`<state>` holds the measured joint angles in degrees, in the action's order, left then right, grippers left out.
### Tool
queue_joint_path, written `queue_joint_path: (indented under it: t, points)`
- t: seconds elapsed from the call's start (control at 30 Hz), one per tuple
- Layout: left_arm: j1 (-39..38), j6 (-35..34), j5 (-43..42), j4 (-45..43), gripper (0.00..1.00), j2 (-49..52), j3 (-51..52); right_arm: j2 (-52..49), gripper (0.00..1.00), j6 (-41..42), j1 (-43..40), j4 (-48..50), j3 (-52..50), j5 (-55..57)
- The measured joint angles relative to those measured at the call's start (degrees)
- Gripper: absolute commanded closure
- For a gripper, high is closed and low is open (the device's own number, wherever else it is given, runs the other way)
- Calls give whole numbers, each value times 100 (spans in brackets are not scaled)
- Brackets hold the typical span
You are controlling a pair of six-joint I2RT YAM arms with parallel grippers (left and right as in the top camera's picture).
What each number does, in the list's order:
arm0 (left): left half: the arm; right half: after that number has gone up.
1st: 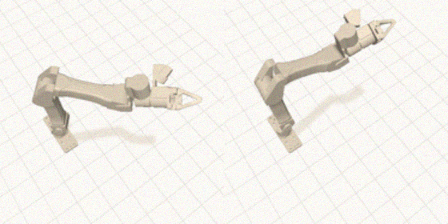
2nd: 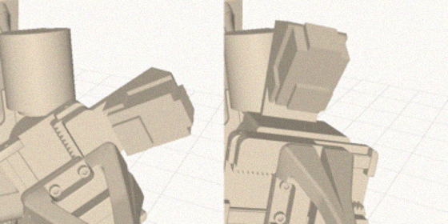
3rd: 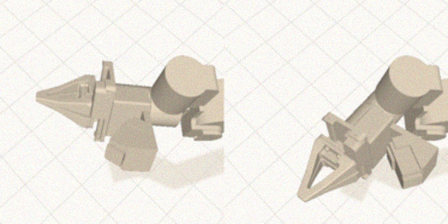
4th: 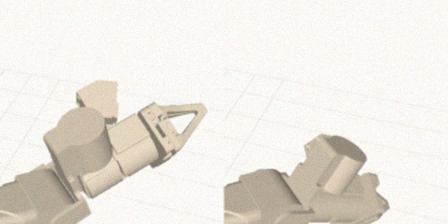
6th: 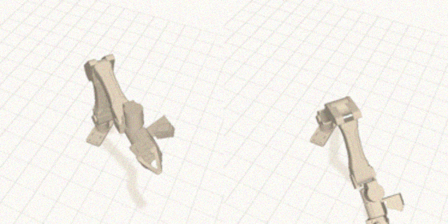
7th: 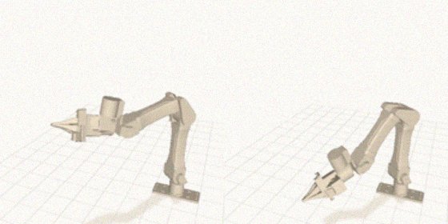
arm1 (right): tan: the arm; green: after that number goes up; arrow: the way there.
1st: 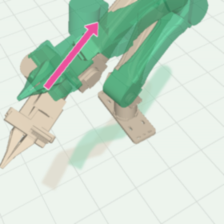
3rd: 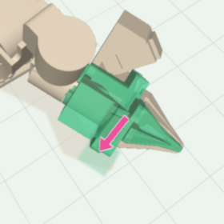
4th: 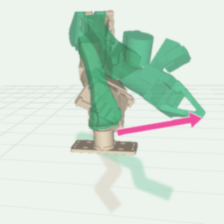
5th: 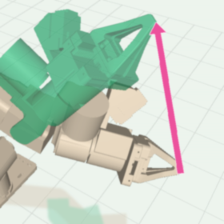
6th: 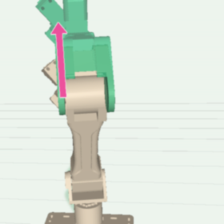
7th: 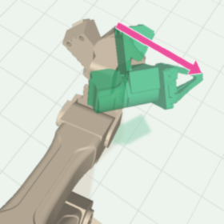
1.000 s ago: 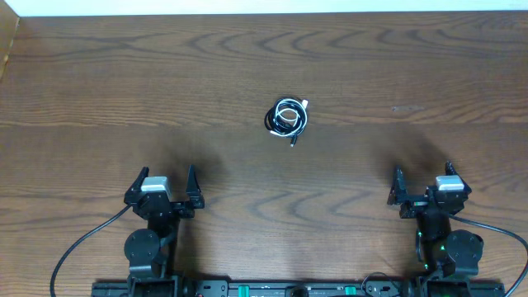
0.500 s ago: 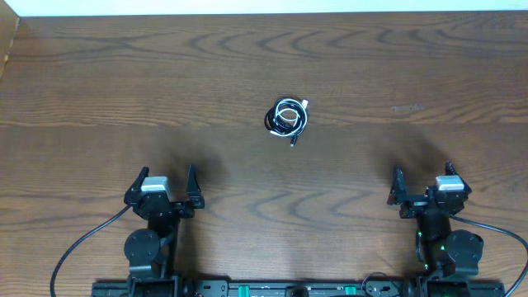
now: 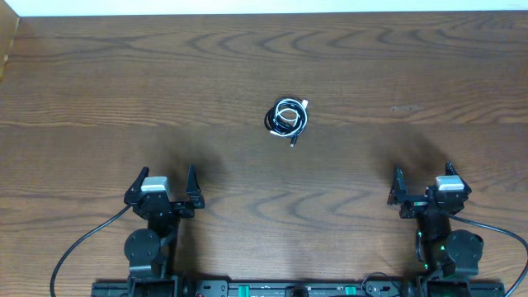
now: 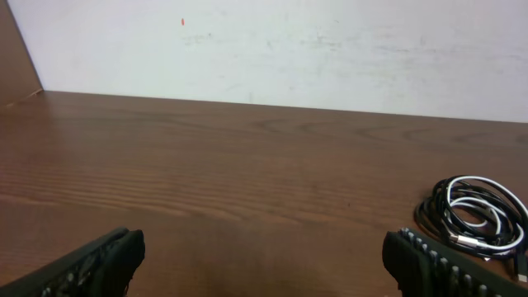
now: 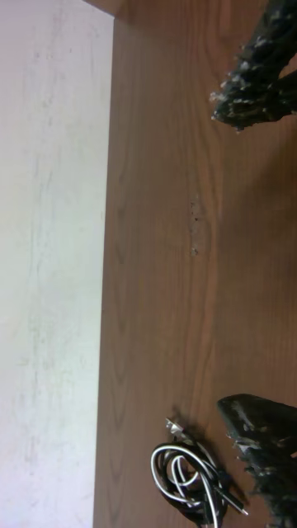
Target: Untangle cables
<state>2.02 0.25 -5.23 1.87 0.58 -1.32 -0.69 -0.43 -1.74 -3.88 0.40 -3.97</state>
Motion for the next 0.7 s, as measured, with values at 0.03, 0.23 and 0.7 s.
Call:
queue_joint_path:
  t: [0.03,0.23,0.7]
  points:
    - [0,0,0,2,2,0,0,0,1,0,0,0,0,0]
    - [0,0,0,2,2,0,0,0,1,0,0,0,0,0]
    - [0,0,0,2,2,0,0,-4,1,1143,0,999,-2,-1178]
